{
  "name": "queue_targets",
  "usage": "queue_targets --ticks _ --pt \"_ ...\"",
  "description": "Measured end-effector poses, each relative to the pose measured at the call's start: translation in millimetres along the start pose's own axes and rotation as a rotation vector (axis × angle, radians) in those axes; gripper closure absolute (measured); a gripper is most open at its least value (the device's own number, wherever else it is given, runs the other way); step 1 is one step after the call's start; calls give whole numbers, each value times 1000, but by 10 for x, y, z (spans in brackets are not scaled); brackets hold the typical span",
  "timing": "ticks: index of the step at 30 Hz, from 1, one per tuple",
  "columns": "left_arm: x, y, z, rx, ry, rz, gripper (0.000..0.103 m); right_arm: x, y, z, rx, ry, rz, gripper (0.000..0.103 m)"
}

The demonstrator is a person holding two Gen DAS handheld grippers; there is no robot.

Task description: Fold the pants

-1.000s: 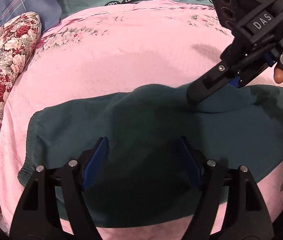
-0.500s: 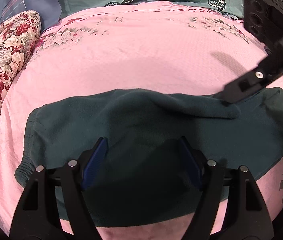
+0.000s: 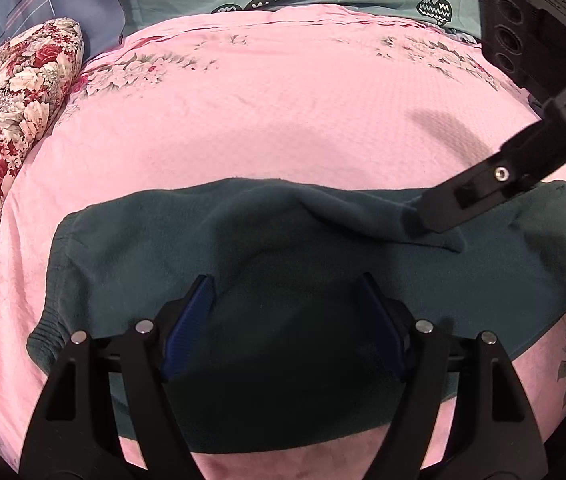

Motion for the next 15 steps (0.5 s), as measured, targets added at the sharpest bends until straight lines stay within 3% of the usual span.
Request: queue_targets --ticks 4,7,10,15 --pt "2 5 -12 5 12 1 27 49 54 53 -18 24 -25 58" --pt "-13 5 -27 7 19 0 26 13 132 138 -73 -13 -49 58" --pt "-18 -3 -32 6 22 1 26 -63 88 84 -77 -70 -35 56" --pt "-12 -6 -35 6 20 3 26 -203 -47 -48 -12 -51 18 55"
Point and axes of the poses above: each gripper's, at about its wrist camera, not at the fingertips, and x roughly against the way its jaws point, z to its right, y to its underside, the point moved 2 cm from there along -x, roughly the way its jaws point, and after that the axes turned 5 degrees about -y, right-handed, at the moved point
